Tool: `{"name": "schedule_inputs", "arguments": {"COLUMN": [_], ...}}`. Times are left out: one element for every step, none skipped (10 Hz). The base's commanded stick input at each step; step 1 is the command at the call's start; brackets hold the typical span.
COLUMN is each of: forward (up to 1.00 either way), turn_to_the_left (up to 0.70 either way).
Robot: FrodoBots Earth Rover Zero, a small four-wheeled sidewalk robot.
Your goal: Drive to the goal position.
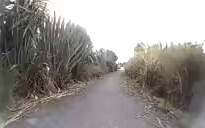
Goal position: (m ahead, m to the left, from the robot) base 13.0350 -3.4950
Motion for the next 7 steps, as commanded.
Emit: {"name": "schedule_inputs", "arguments": {"forward": [0.7,0.7,0.7,0.7,0.7,0.7,0.7], "turn_to_the_left": [0.0,0.0,0.0,0.0,0.0,0.0,0.0]}}
